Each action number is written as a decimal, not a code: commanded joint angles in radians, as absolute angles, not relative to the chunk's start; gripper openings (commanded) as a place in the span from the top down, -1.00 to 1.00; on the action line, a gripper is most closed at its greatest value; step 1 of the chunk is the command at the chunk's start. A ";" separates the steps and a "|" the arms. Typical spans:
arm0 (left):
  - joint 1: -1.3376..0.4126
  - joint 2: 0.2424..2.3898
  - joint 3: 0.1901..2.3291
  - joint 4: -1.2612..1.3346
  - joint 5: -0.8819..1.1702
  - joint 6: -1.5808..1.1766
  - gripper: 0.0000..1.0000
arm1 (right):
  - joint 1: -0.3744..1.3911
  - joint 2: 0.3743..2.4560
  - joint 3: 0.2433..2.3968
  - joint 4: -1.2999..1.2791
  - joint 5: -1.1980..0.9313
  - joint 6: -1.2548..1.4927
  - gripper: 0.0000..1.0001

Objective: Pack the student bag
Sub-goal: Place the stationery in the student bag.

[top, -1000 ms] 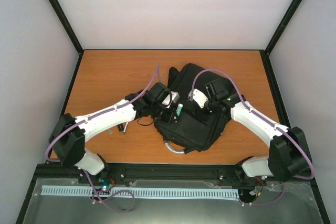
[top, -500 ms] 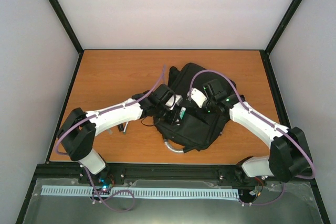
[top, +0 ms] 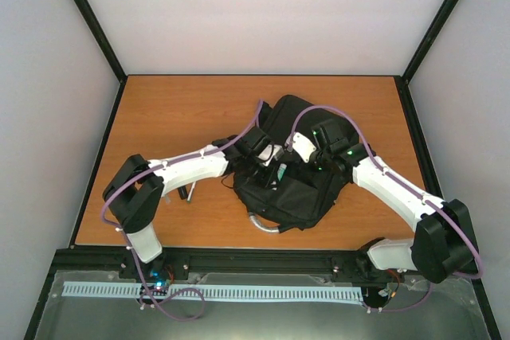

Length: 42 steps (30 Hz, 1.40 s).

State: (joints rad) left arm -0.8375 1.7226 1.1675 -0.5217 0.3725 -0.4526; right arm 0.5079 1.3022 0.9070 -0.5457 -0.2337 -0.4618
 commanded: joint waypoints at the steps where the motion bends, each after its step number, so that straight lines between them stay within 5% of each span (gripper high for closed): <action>1: -0.839 1.758 1.276 -0.535 0.341 -0.394 0.98 | 0.517 1.282 0.911 -0.553 -0.339 -0.473 0.94; 13: -0.832 1.839 1.468 -0.669 0.229 -0.355 0.71 | 0.516 1.296 0.911 -0.562 -0.342 -0.483 0.95; 19: -0.833 1.742 1.412 -0.678 0.193 -0.377 0.03 | 0.517 1.302 0.914 -0.561 -0.337 -0.480 0.94; 24: -0.833 1.612 1.331 -0.663 0.174 -0.408 -0.19 | 0.517 1.303 0.914 -0.560 -0.334 -0.481 0.94; 31: -0.833 1.503 1.163 -0.576 0.182 -0.487 -0.12 | 0.517 1.303 0.916 -0.560 -0.337 -0.480 0.94; 38: -0.833 1.514 1.056 -0.446 0.236 -0.526 0.55 | 0.516 1.291 0.916 -0.559 -0.347 -0.478 0.94; 42: -0.833 1.580 1.057 -0.379 0.261 -0.536 0.71 | 0.517 1.281 0.915 -0.561 -0.365 -0.482 0.94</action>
